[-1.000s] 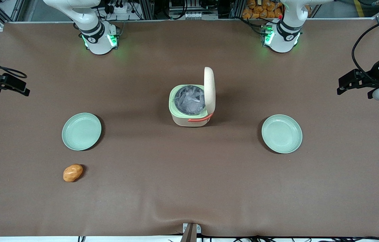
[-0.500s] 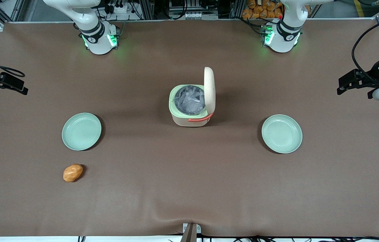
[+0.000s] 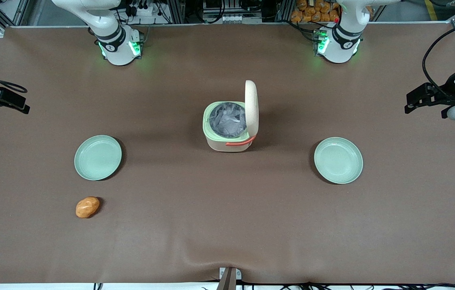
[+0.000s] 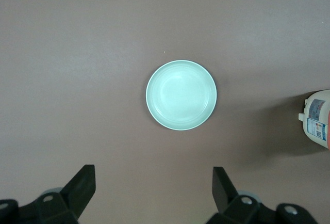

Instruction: Press rice cooker button with right arm

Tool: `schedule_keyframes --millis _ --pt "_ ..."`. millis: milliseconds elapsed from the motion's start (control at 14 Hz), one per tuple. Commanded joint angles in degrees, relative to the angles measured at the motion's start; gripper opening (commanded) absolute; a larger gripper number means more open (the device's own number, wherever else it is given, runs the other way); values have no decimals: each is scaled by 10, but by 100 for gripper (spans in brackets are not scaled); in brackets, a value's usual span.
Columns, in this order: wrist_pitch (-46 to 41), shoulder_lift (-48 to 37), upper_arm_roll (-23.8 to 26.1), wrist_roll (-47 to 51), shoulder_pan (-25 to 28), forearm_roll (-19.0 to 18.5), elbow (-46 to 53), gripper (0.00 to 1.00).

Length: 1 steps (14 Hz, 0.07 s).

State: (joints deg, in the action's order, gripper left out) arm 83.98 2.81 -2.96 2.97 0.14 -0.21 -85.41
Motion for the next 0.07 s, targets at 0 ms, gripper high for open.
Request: schedule_keyframes --millis 0 --pt "0 -12 1 1 1 -15 -13 100"
